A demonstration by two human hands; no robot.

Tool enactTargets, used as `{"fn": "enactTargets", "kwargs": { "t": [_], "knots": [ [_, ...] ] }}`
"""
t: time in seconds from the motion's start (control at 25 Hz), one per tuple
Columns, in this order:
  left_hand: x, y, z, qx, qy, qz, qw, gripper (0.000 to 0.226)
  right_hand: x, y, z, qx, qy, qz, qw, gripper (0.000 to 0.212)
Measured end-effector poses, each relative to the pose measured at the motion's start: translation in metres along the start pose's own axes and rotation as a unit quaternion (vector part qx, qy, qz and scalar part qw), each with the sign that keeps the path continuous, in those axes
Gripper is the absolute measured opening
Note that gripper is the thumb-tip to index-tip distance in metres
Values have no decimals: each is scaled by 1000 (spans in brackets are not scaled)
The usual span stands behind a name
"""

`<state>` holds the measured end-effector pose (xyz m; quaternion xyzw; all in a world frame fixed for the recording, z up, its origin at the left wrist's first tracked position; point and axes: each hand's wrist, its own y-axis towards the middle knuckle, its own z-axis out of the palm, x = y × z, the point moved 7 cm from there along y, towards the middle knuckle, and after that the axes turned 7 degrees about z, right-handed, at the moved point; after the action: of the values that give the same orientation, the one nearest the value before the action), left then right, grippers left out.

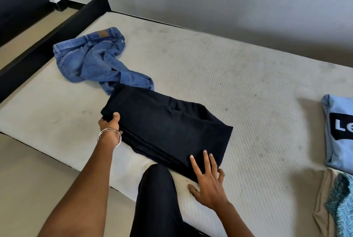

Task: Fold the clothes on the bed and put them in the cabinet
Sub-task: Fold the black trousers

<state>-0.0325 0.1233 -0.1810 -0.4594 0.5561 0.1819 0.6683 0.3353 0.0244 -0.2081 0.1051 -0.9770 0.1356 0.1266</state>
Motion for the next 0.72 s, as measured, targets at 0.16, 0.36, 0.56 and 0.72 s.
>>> {"fn": "enactTargets", "kwargs": {
  "t": [0.16, 0.36, 0.56, 0.72],
  "knots": [
    [-2, -25, 9, -28, 277, 109, 954, 99, -54, -1, -30, -110, 349, 283, 887, 71],
    [9, -66, 32, 15, 597, 226, 769, 82, -65, 23, -9, -15, 557, 469, 685, 35],
    [28, -105, 78, 209, 722, 377, 541, 67, -107, 17, -29, -26, 572, 460, 678, 9],
    [53, -145, 108, 320, 725, 375, 481, 59, -208, -32, -60, -25, 481, 474, 737, 13]
  ]
}}
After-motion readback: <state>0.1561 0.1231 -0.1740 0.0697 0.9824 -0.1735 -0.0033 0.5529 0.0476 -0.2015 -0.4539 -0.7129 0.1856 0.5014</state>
